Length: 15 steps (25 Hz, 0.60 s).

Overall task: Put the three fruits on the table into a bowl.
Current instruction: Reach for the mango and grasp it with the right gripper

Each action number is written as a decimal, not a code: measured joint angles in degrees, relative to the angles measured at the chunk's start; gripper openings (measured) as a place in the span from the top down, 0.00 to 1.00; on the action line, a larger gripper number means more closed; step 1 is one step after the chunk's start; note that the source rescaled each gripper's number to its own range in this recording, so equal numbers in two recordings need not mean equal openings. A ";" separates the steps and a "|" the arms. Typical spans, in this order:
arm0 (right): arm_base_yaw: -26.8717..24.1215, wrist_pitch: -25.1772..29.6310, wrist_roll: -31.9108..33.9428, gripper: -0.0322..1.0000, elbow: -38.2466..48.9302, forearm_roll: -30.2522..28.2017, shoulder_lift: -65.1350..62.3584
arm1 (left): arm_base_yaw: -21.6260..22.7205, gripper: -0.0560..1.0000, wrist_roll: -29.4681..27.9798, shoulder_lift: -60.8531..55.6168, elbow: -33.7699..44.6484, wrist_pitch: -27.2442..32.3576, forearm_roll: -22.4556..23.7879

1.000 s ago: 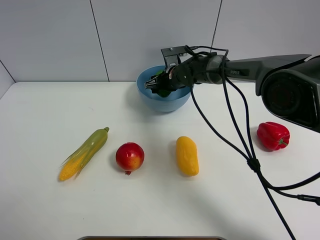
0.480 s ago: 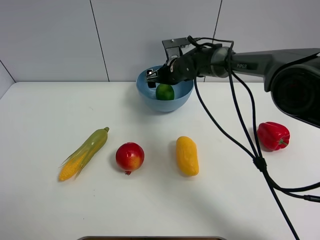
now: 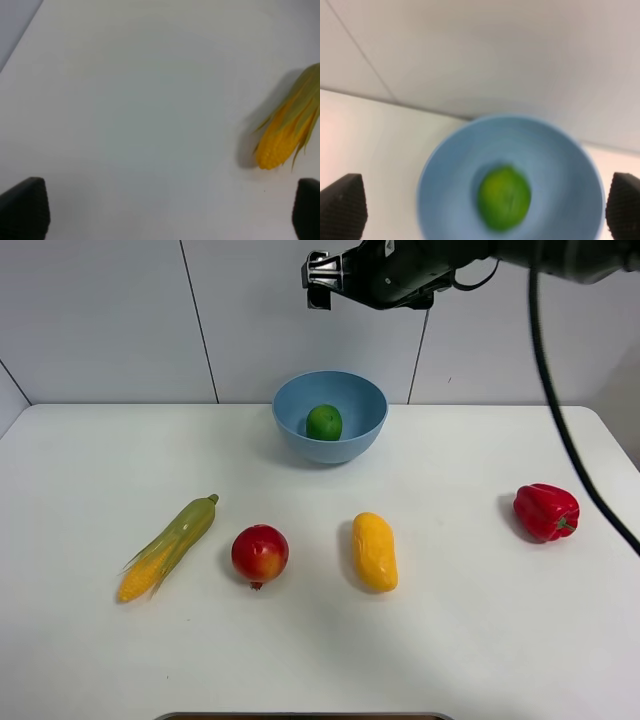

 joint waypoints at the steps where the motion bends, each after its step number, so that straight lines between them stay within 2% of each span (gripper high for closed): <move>1: 0.42 1.55 1.12 0.07 1.32 0.12 -1.91 | 0.00 0.00 0.00 0.00 0.00 0.00 0.00; 6: 2.73 6.68 5.84 0.07 9.58 0.96 -10.06 | 0.00 0.00 0.00 0.00 0.00 0.00 0.00; 15: 9.71 7.07 12.87 0.06 22.65 3.61 -17.16 | 0.00 0.00 0.00 0.00 0.00 0.00 0.00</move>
